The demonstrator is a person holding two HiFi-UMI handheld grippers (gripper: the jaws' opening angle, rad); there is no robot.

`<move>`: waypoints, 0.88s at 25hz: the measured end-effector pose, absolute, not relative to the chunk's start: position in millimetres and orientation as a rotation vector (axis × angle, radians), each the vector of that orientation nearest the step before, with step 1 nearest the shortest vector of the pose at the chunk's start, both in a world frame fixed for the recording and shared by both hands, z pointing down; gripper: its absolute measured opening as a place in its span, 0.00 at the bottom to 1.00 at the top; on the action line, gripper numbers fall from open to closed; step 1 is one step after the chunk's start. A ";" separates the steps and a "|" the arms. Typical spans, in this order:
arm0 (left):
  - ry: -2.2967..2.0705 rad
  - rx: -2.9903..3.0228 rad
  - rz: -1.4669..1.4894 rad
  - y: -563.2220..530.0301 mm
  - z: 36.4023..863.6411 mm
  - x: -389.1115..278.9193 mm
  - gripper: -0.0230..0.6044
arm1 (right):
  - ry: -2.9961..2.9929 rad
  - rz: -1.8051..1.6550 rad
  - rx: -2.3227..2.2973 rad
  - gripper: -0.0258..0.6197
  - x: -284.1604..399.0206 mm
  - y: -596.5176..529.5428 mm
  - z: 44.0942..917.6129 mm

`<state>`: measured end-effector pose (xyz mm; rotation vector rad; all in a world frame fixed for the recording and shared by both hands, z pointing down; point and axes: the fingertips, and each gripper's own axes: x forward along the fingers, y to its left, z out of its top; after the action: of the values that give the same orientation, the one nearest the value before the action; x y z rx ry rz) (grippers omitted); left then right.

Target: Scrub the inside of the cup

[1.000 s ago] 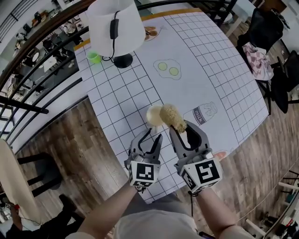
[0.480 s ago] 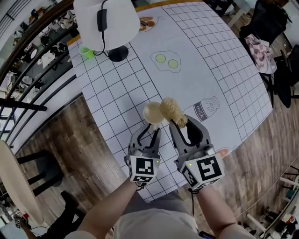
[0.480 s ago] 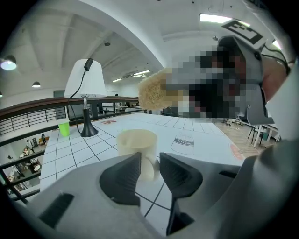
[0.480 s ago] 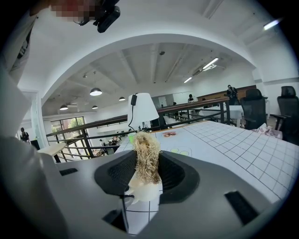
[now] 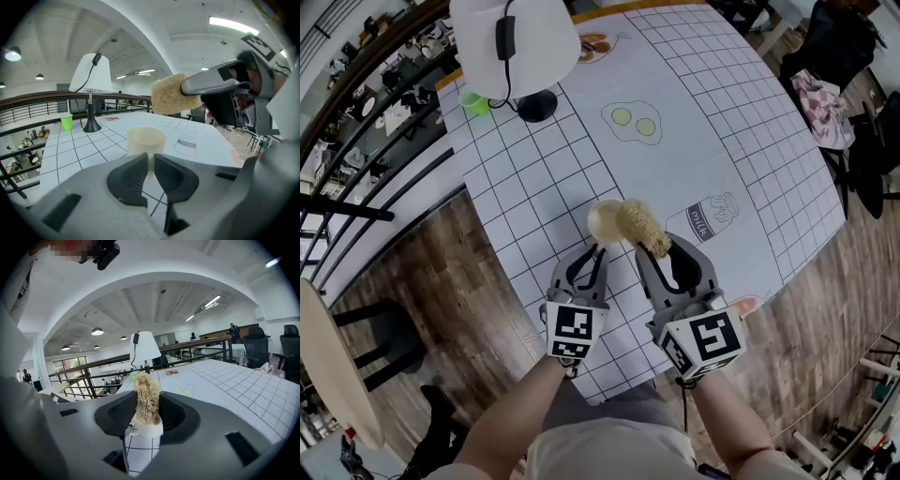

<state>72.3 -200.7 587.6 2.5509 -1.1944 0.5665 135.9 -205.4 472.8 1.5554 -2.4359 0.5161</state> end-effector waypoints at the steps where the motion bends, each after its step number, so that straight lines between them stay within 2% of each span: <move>1: -1.168 2.565 0.574 -201.5 587.5 69.2 0.12 | -2.434 0.511 1.548 0.25 135.5 -204.9 471.8; 11: -0.863 2.767 0.690 -205.0 586.6 53.7 0.12 | -2.288 0.360 1.231 0.25 124.6 -207.5 487.0; 22: -0.853 2.762 0.673 -203.4 592.7 50.9 0.12 | -2.142 0.264 0.848 0.25 94.9 -213.2 514.5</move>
<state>50.9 -203.4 592.7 2.7617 -0.8531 0.6730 94.9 -213.2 514.5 0.8476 -2.1424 0.2641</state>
